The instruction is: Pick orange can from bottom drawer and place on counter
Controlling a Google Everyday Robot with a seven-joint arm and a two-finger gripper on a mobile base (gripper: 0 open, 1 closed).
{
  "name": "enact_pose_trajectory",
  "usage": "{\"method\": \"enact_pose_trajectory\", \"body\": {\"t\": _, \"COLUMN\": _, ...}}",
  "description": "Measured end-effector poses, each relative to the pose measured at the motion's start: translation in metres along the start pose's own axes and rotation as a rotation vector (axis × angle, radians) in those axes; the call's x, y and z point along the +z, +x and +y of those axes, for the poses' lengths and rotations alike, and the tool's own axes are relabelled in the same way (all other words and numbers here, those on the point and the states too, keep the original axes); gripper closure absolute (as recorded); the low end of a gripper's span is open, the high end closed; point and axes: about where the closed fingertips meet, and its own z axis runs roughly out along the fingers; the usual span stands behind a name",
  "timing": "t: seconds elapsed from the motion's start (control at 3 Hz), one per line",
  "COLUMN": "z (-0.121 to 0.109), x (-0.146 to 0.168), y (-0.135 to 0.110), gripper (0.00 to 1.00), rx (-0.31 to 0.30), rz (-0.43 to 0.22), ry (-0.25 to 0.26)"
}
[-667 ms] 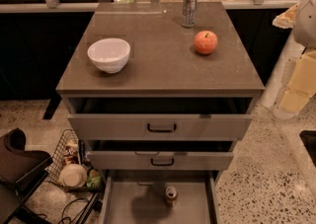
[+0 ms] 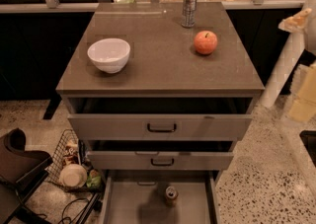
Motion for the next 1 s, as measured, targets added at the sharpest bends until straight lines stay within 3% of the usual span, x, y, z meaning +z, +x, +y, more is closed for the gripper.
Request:
{"method": "enact_pose_trajectory", "body": {"t": 0.33, "z": 0.020, "x": 0.007, "y": 0.030, "gripper": 0.00, "rx": -0.004, "rz": -0.075, "ry": 0.016}}
{"method": "enact_pose_trajectory", "body": {"t": 1.0, "z": 0.052, "x": 0.045, "y": 0.074, "gripper": 0.00, "rx": -0.018, "rz": -0.245, "ry": -0.003}}
